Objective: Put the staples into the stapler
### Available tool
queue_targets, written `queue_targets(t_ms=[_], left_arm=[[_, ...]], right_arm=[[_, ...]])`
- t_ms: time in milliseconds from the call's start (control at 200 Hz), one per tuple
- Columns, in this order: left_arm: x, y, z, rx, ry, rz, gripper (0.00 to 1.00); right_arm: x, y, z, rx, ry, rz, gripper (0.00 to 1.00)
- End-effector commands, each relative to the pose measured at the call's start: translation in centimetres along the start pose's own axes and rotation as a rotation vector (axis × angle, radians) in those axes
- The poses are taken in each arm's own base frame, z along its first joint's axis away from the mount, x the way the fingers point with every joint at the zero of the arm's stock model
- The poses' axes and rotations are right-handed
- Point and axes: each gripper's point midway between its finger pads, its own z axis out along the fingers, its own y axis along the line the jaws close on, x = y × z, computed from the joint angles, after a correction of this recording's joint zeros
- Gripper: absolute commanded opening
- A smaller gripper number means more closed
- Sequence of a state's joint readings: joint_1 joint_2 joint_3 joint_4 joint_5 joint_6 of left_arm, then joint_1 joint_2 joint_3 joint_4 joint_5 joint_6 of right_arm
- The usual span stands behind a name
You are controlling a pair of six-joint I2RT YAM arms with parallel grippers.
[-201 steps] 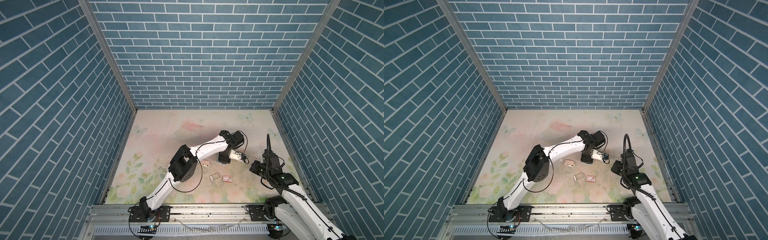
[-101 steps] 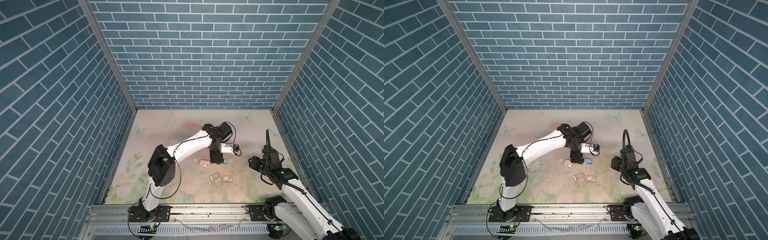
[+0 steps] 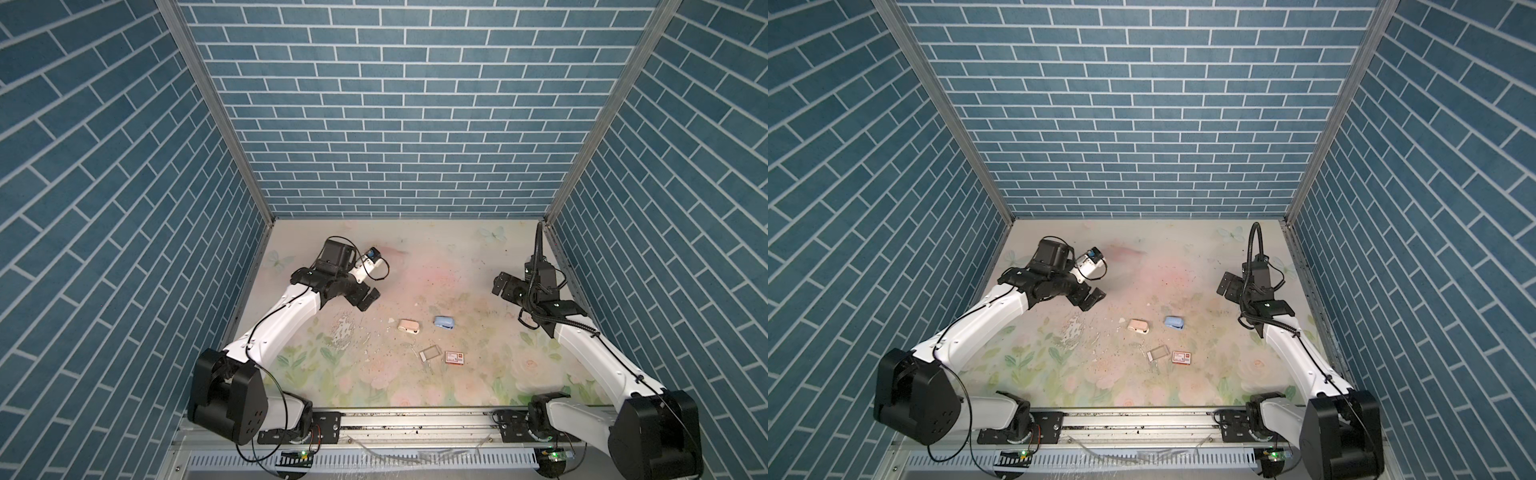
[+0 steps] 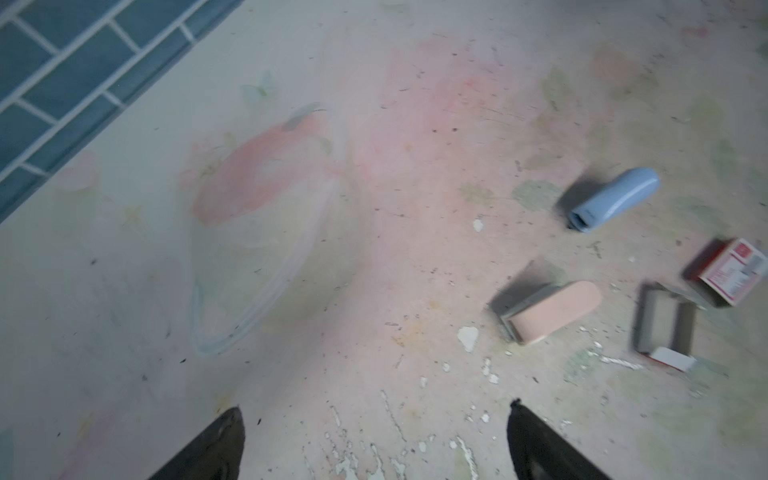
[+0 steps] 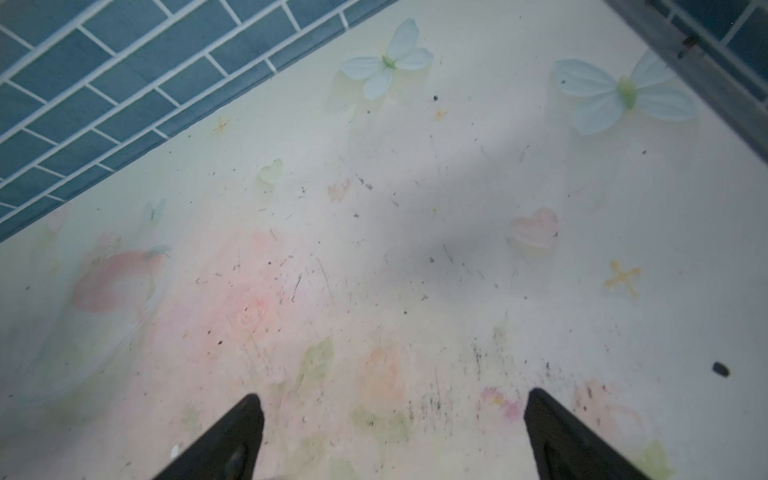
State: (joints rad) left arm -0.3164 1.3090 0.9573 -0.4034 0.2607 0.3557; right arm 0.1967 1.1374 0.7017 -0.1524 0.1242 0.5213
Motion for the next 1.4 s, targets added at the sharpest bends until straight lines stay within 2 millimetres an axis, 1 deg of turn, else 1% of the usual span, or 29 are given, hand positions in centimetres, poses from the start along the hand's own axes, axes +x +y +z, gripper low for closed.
queue_targets(t_ms=[0, 20, 35, 45, 75, 110, 155, 170, 190, 205, 255, 310, 355, 390, 475, 605, 620, 700, 790, 850, 950, 1000, 1120, 1195, 1235, 1275, 1325, 1345, 1390], left_arm=[[-1.3, 4.9, -0.5, -0.201, -0.233, -0.129, 0.99], [-0.5, 5.3, -0.4, -0.219, -0.252, -0.149, 1.0], [-0.4, 6.0, -0.6, -0.242, -0.278, -0.165, 1.0], [0.3, 6.2, -0.4, -0.251, -0.281, -0.177, 0.99], [1.4, 7.0, -0.3, -0.287, -0.308, -0.212, 1.0], [2.0, 7.9, -0.5, -0.325, -0.359, -0.227, 0.99], [3.3, 8.7, -0.5, -0.378, -0.392, -0.243, 1.0], [3.4, 9.0, -0.6, -0.397, -0.414, -0.249, 1.0], [3.8, 9.3, -0.6, -0.408, -0.411, -0.274, 1.0], [4.3, 9.4, -0.5, -0.401, -0.39, -0.29, 1.0], [4.8, 9.6, -0.3, -0.401, -0.401, -0.31, 1.0], [5.7, 9.8, 0.0, -0.399, -0.399, -0.337, 1.0], [6.3, 9.9, 0.1, -0.41, -0.405, -0.346, 1.0], [6.9, 9.9, 0.1, -0.424, -0.415, -0.346, 0.99], [7.1, 10.2, -0.5, -0.443, -0.448, -0.355, 0.99], [7.3, 10.4, -0.7, -0.448, -0.465, -0.366, 0.99], [7.3, 10.3, -0.6, -0.447, -0.466, -0.369, 1.0], [7.5, 10.7, -1.5, -0.471, -0.505, -0.407, 1.0], [6.8, 10.1, -2.8, -0.449, -0.542, -0.371, 1.0], [6.5, 9.4, -2.7, -0.428, -0.55, -0.315, 1.0], [7.2, 10.0, -2.8, -0.502, -0.559, -0.255, 0.99], [7.5, 10.6, -2.5, -0.522, -0.558, -0.269, 0.99], [8.2, 12.1, -0.9, -0.521, -0.549, -0.326, 0.99], [9.2, 12.7, 0.6, -0.513, -0.521, -0.349, 1.0], [9.2, 13.1, 0.7, -0.509, -0.539, -0.368, 0.99], [9.5, 13.0, 1.2, -0.48, -0.493, -0.377, 1.0], [9.3, 13.6, 1.4, -0.485, -0.478, -0.392, 0.99], [9.2, 13.8, 1.6, -0.483, -0.475, -0.399, 1.0], [9.4, 13.9, 2.2, -0.469, -0.423, -0.405, 0.99]], right_arm=[[-4.3, -1.5, 0.1, 0.081, -0.244, -0.078, 0.99], [-4.5, -1.8, 0.0, 0.097, -0.262, -0.087, 0.99], [-4.8, -2.0, 0.0, 0.106, -0.279, -0.093, 0.99], [-5.0, -2.2, -0.1, 0.11, -0.287, -0.095, 0.99], [-5.3, -2.7, -0.1, 0.129, -0.304, -0.117, 0.99], [-5.6, -3.3, -0.1, 0.15, -0.312, -0.132, 0.99], [-5.8, -4.3, 0.0, 0.177, -0.316, -0.158, 0.99], [-5.8, -4.6, 0.1, 0.188, -0.319, -0.167, 0.99], [-5.8, -5.0, 0.2, 0.203, -0.322, -0.177, 0.99], [-5.9, -5.4, 0.3, 0.214, -0.325, -0.185, 0.99], [-5.8, -6.6, 0.6, 0.243, -0.343, -0.206, 0.99], [-5.3, -8.0, 1.2, 0.281, -0.356, -0.213, 0.99], [-4.8, -8.7, 1.8, 0.285, -0.366, -0.206, 0.99], [-4.5, -9.2, 2.2, 0.287, -0.378, -0.194, 0.99], [-3.8, -9.6, 3.0, 0.282, -0.392, -0.217, 0.99], [-2.8, -9.8, 4.1, 0.235, -0.43, -0.218, 0.99], [-2.4, -9.9, 4.2, 0.233, -0.426, -0.22, 0.99], [-2.0, -9.7, 4.4, 0.211, -0.454, -0.229, 0.99], [-1.7, -9.2, 4.6, 0.174, -0.452, -0.251, 0.99], [-1.2, -8.9, 4.8, 0.149, -0.46, -0.265, 0.99], [-0.9, -8.9, 5.2, 0.143, -0.463, -0.271, 0.99], [-0.9, -8.6, 5.6, 0.132, -0.434, -0.28, 0.99], [-1.1, -8.1, 6.7, 0.108, -0.379, -0.298, 0.99], [-1.2, -8.0, 7.5, 0.103, -0.329, -0.298, 0.99], [-1.1, -8.1, 7.5, 0.1, -0.326, -0.297, 0.99], [-1.1, -8.1, 7.5, 0.1, -0.325, -0.298, 0.99], [-1.2, -8.1, 7.5, 0.1, -0.327, -0.297, 0.98], [-1.2, -8.1, 7.5, 0.102, -0.328, -0.297, 0.99], [-1.2, -8.1, 7.4, 0.102, -0.329, -0.298, 0.99]])
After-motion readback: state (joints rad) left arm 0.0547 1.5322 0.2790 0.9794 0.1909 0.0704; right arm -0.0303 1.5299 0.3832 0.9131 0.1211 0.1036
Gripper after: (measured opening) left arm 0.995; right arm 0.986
